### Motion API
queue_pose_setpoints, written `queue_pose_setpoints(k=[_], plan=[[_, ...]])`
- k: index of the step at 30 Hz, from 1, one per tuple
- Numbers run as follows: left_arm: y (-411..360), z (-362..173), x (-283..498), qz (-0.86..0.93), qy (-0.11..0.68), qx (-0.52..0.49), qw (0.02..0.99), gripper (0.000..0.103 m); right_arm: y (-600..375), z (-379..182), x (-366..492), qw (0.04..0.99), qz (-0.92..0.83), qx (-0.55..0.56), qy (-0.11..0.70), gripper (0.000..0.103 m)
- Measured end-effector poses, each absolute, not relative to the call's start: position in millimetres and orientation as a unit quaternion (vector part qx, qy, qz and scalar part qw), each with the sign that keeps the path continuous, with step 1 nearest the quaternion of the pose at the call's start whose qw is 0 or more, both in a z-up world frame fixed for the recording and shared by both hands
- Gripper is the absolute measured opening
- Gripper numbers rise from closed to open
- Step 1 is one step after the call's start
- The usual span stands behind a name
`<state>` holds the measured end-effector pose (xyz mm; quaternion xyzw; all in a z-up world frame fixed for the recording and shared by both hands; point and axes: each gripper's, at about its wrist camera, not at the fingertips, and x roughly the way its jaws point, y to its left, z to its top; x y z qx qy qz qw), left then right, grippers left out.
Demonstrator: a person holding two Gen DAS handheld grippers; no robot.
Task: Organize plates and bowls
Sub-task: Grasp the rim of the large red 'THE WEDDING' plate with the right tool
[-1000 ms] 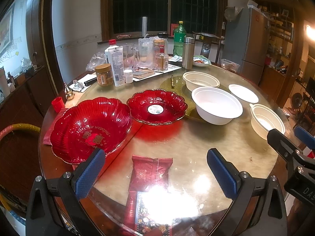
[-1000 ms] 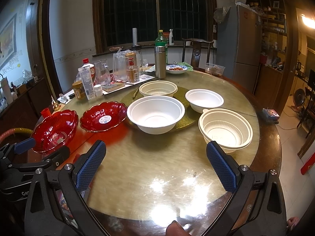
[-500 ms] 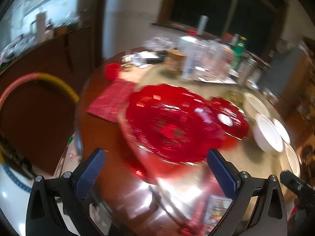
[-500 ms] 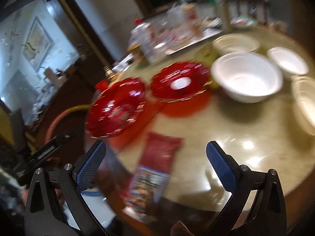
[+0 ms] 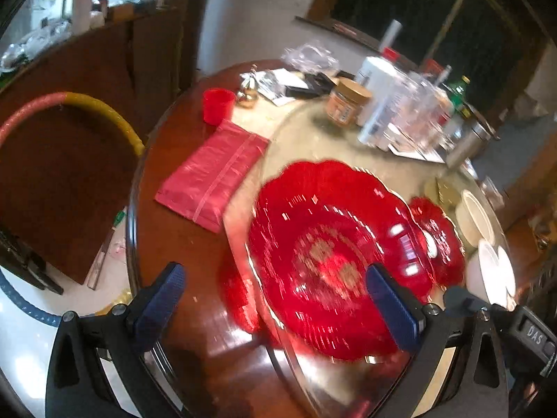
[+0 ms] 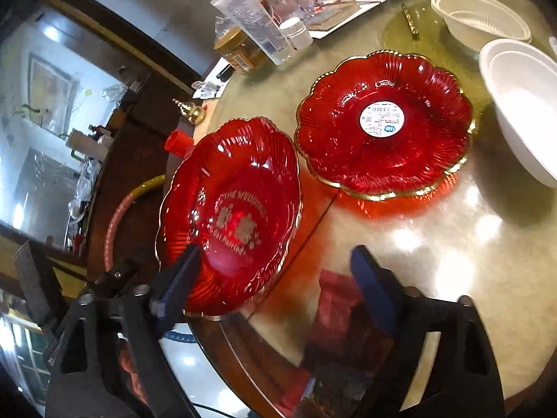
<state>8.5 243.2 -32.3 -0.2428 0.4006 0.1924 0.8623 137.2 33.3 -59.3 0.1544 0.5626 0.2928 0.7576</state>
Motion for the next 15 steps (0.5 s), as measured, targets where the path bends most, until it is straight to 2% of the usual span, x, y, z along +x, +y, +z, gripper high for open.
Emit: queue_pose_setpoints(k=[3, 4, 5, 7, 12, 14, 15], plan=[[238.9, -36.6, 21.6, 0.194, 0.416, -0.219, 0.861, 0.094, 40.4, -67.4, 147.5, 0.748, 0.296, 0.161, 0.572, 0.068], [238.5, -40.0, 26.4, 0.196, 0.423, -0.212, 0.859, 0.084, 39.0, -69.0, 148.0, 0.745, 0.296, 0.163, 0.575, 0.061], [237.1, -45.2, 31.9, 0.199, 0.436, -0.203, 0.854, 0.069, 42.2, -72.7, 150.6, 0.742, 0.294, 0.162, 0.580, 0.057], [235.2, -56.7, 42.7, 0.192, 0.461, -0.195, 0.844, 0.053, 45.9, -77.6, 152.7, 0.739, 0.292, 0.162, 0.585, 0.057], [237.4, -68.8, 50.4, 0.198, 0.472, -0.196, 0.837, 0.051, 49.9, -81.0, 155.5, 0.745, 0.288, 0.159, 0.581, 0.057], [239.0, -71.1, 52.5, 0.199, 0.475, -0.198, 0.834, 0.037, 52.9, -81.6, 156.7, 0.746, 0.290, 0.155, 0.579, 0.040], [239.0, -72.6, 54.3, 0.205, 0.478, -0.192, 0.832, 0.034, 54.2, -82.7, 157.3, 0.746, 0.287, 0.151, 0.581, 0.036]])
